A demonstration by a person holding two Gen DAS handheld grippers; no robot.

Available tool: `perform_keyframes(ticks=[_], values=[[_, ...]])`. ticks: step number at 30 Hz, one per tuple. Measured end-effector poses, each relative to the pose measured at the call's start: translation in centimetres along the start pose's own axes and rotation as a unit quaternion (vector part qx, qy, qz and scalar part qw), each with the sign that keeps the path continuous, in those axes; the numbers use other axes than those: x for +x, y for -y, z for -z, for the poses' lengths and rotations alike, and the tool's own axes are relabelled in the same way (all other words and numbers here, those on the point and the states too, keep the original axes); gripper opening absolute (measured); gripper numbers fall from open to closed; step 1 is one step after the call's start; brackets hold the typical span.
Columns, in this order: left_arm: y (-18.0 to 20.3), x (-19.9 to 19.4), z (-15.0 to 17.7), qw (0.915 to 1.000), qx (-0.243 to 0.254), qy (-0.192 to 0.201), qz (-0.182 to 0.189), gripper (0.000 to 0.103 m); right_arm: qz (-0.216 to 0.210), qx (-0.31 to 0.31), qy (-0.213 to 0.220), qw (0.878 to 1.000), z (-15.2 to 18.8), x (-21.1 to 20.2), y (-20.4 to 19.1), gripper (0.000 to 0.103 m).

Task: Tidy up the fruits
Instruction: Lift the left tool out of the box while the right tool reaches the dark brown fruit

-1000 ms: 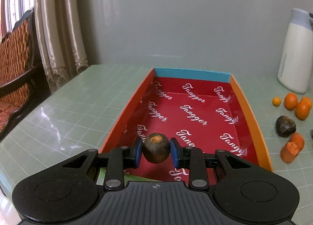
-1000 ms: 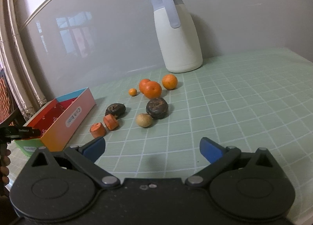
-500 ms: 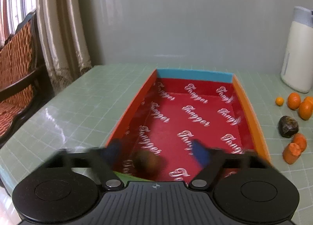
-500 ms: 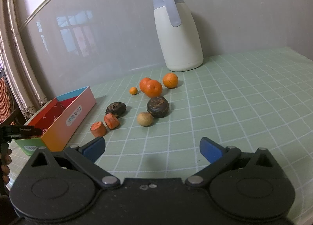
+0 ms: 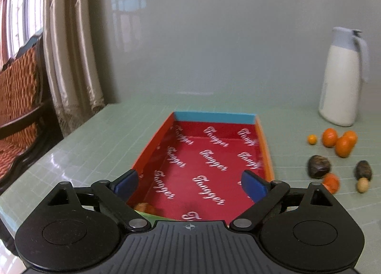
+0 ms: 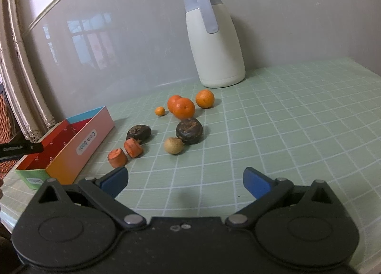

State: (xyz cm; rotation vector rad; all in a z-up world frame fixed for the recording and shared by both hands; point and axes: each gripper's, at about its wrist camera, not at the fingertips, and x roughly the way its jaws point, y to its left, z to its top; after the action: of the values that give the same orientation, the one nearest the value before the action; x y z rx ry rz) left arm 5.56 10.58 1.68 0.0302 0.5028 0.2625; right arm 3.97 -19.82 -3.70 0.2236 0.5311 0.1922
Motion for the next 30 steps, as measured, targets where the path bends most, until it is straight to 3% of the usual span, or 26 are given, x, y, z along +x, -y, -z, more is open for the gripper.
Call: perform_keyframes(ticks=[8, 19, 30], values=[[3.1, -3.1, 0.4, 0.9986, 0.018, 0.016, 0.048, 0.096, 0.01, -0.005, 0.0, 1.0, 0.0, -0.1, 0.1, 0.103], [8.3, -5.3, 3.1, 0.9934, 0.055, 0.005, 0.101, 0.099, 0.038, -0.014, 0.002, 0.999, -0.4, 0.0, 0.9, 0.103], [9.7, -4.9, 4.4, 0.9914, 0.069, -0.004, 0.111, 0.1, 0.064, -0.018, -0.008, 0.998, -2.5, 2.9, 1.3, 0.103]])
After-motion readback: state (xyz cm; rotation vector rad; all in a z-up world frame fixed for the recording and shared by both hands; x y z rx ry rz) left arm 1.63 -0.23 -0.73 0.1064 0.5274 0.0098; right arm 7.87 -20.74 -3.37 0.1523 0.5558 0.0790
